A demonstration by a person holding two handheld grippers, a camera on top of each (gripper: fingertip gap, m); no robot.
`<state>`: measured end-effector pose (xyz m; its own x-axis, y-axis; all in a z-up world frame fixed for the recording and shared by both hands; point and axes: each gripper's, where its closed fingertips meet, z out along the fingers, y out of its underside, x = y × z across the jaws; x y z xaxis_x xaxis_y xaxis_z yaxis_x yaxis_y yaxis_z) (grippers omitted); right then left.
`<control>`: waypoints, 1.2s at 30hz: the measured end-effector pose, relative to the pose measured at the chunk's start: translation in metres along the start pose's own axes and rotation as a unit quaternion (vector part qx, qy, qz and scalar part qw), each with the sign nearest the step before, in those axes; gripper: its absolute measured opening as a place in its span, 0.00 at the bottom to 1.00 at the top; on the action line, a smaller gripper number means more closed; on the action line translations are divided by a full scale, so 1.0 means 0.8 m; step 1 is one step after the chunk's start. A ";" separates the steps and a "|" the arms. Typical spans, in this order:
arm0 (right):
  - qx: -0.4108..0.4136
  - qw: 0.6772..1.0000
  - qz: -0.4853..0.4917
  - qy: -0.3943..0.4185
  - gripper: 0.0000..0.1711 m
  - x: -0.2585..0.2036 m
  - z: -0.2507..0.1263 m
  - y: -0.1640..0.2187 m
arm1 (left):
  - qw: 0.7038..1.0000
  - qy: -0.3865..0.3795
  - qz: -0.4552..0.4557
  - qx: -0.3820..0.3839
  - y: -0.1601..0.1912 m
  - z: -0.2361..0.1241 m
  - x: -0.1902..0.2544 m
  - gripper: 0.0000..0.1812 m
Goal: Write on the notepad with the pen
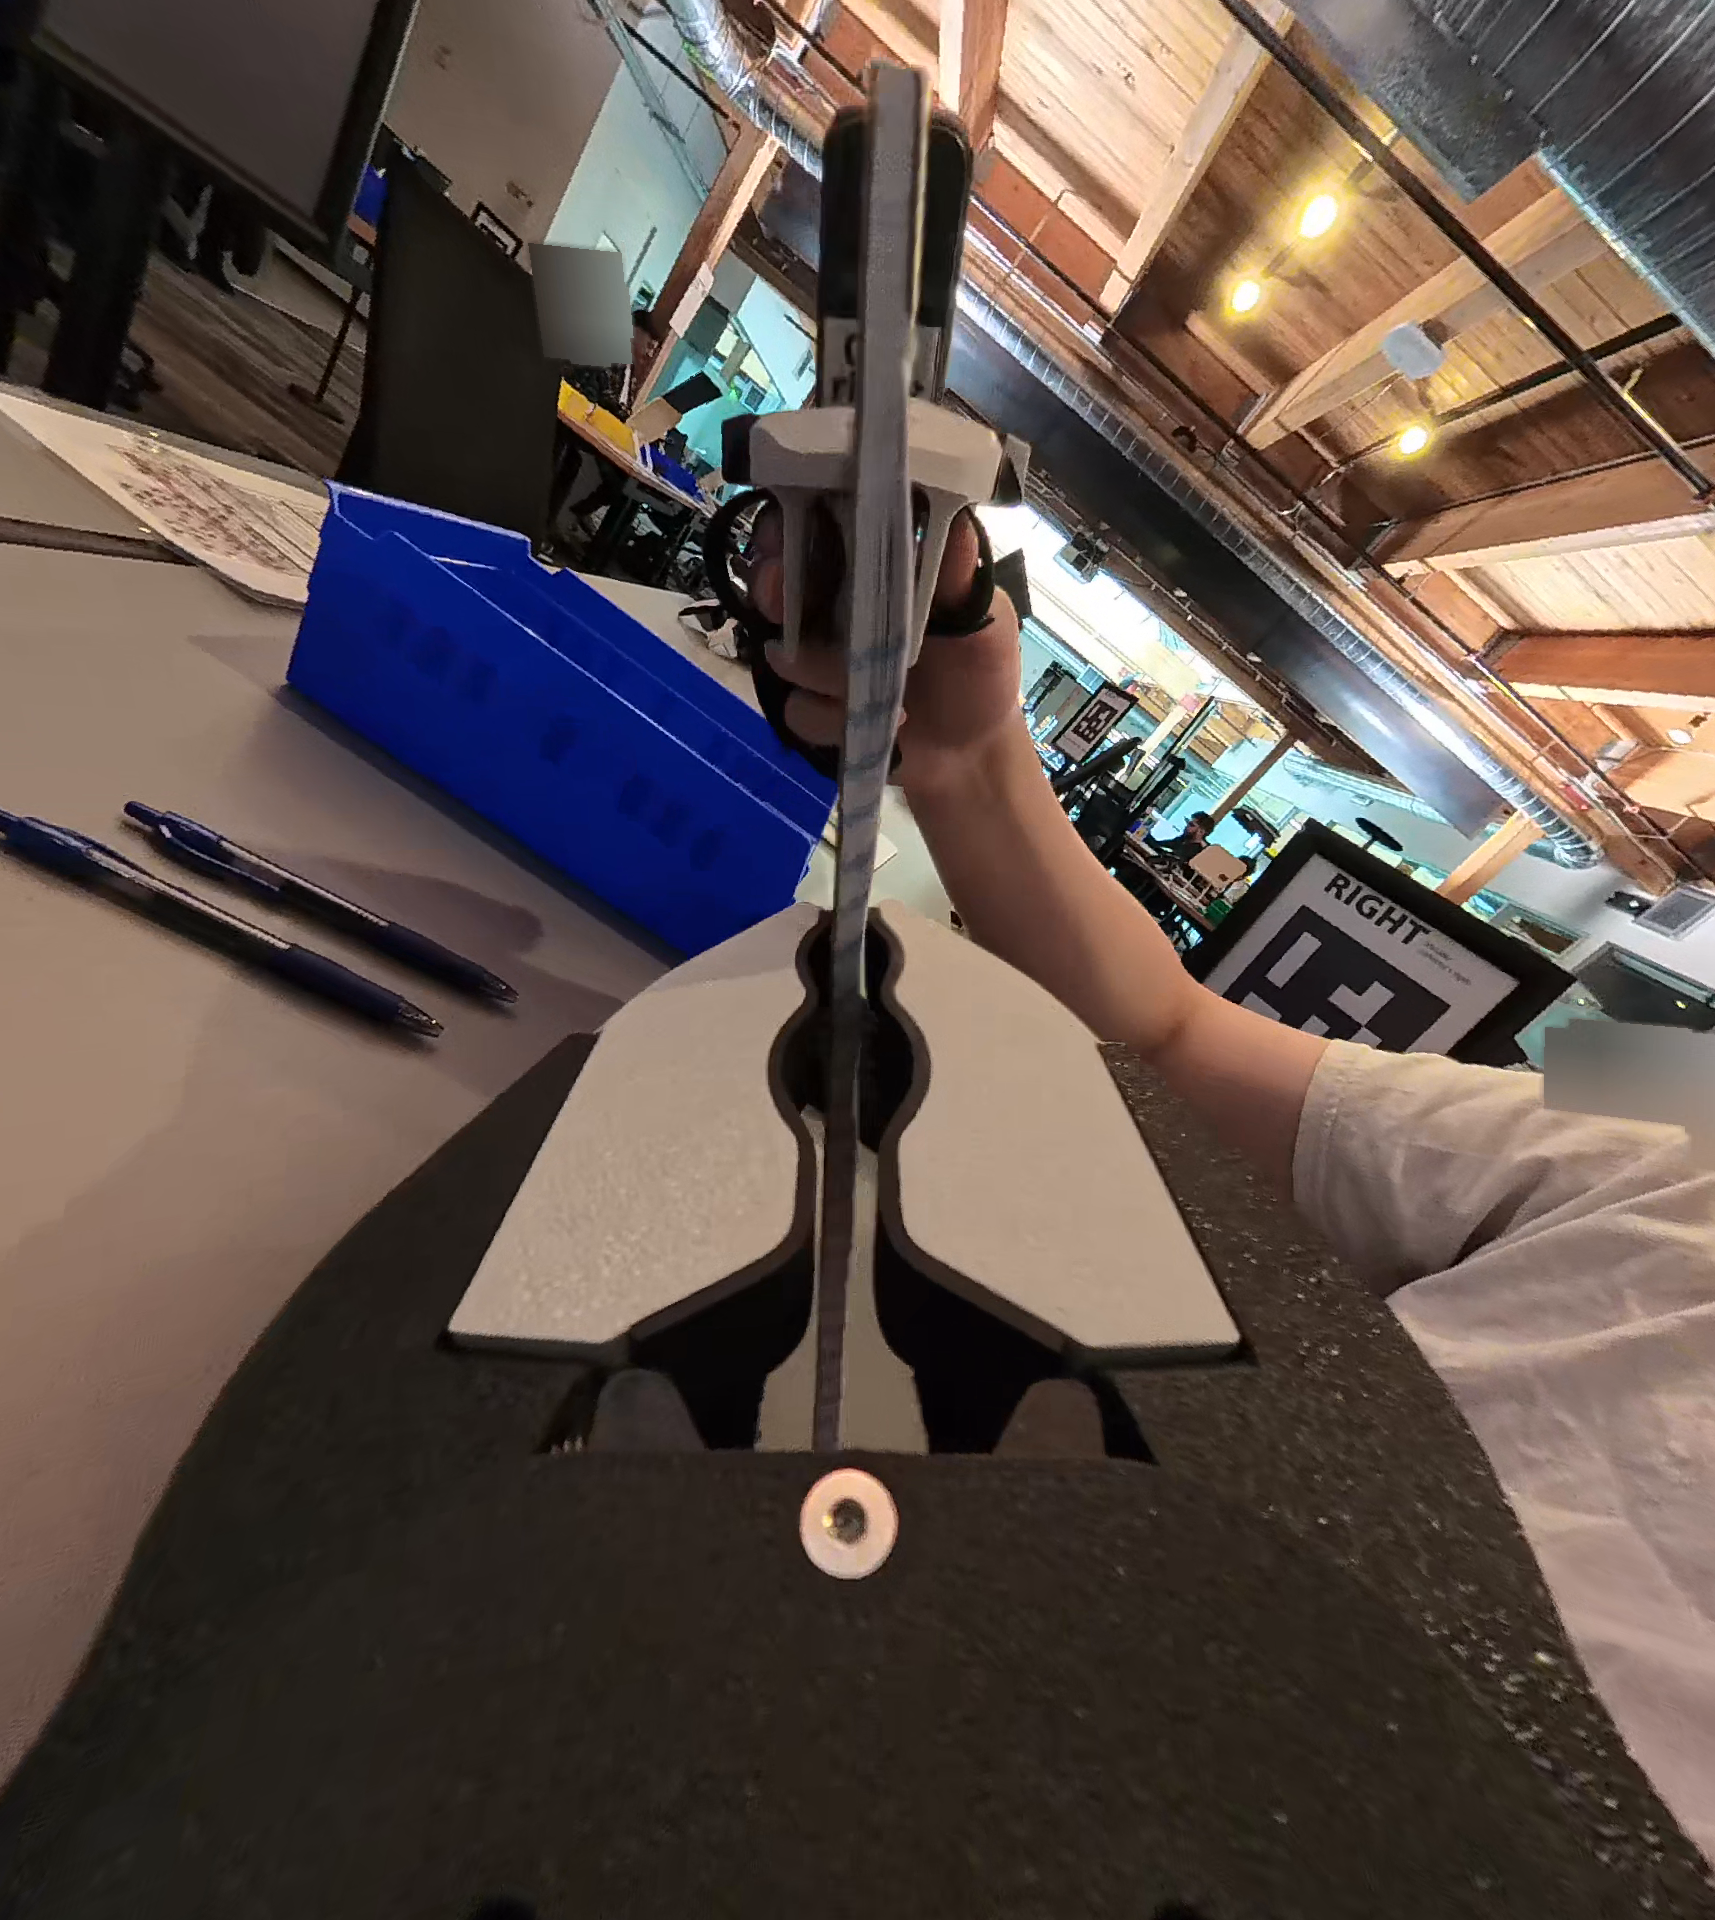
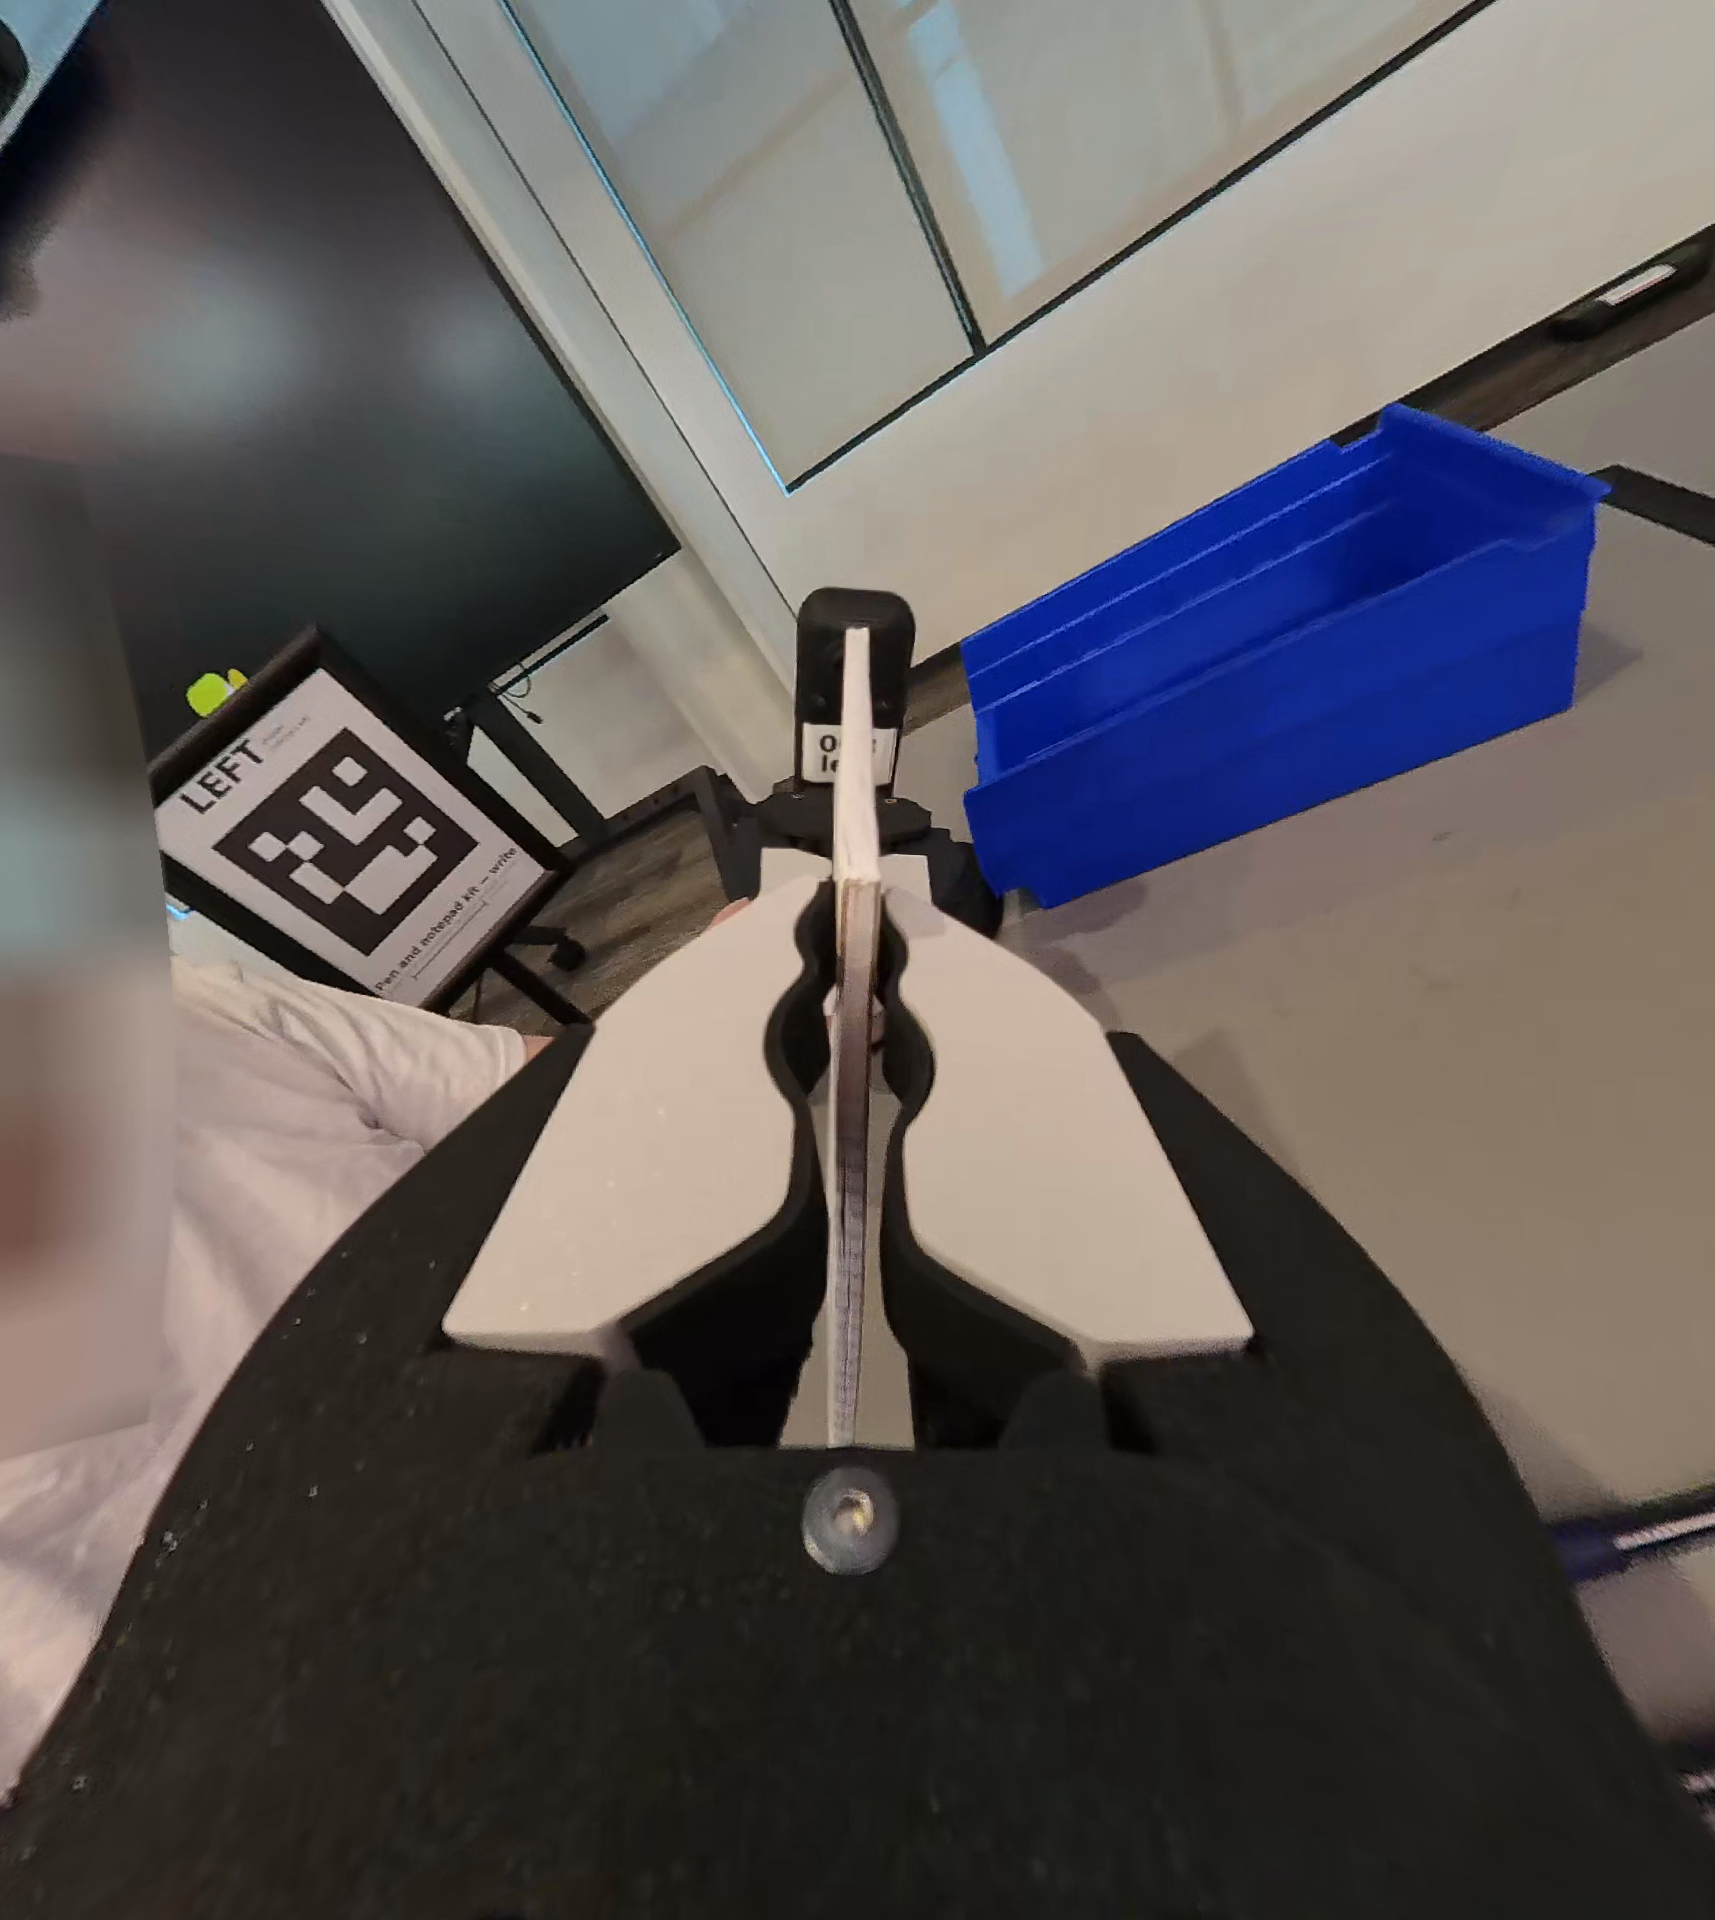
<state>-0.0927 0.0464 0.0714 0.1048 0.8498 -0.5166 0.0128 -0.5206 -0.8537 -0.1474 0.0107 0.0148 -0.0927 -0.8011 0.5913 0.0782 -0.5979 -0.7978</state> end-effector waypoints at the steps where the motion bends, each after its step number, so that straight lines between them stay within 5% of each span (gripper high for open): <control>1: 0.003 1.000 -0.001 -0.003 0.03 -0.002 0.000 -0.002 | 1.000 0.000 0.001 0.003 -0.002 -0.001 0.001 0.11; 3: 0.010 1.000 -0.010 0.010 0.03 0.001 0.000 -0.005 | 1.000 0.006 0.004 0.008 -0.004 -0.002 0.003 0.22; 5: 0.015 1.000 -0.013 0.014 0.03 0.002 -0.001 -0.006 | 1.000 0.002 0.005 0.002 0.000 -0.002 0.000 0.22; 8: 0.020 1.000 -0.010 0.003 0.03 -0.001 -0.003 -0.008 | 1.000 0.004 0.001 -0.015 0.008 0.004 -0.006 0.17; 10: 0.024 1.000 -0.007 -0.004 0.03 -0.003 -0.003 -0.009 | 1.000 0.002 0.012 -0.027 0.011 0.009 -0.009 0.03; 13: 0.034 0.999 -0.012 -0.002 0.03 -0.003 -0.008 -0.010 | 0.999 0.002 0.025 -0.036 0.010 0.013 -0.010 0.02; 16: 0.035 0.999 -0.017 0.012 0.23 -0.002 -0.011 -0.003 | 0.999 -0.014 0.038 -0.033 0.005 0.014 -0.010 0.02; 20: 0.005 0.999 -0.029 0.038 0.29 0.009 -0.001 0.030 | 0.999 -0.011 0.042 -0.009 -0.012 0.010 -0.006 0.02; 24: 0.000 1.000 -0.011 0.005 0.22 0.008 0.014 0.053 | 0.999 -0.016 0.052 -0.002 -0.022 0.010 -0.004 0.02; 27: -0.003 1.000 -0.002 -0.027 0.03 0.006 0.019 0.061 | 0.998 -0.015 0.056 0.006 -0.030 0.011 -0.002 0.02; 36: 0.005 0.999 -0.008 -0.048 0.03 0.011 0.020 0.046 | 0.997 -0.019 0.073 -0.016 -0.045 0.014 -0.006 0.02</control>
<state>-0.1071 0.0363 0.0343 0.0098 0.8620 -0.5068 0.0043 -0.5069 -0.8620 -0.1389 0.0360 0.0419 -0.0449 -0.8800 0.4728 0.0571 -0.4747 -0.8783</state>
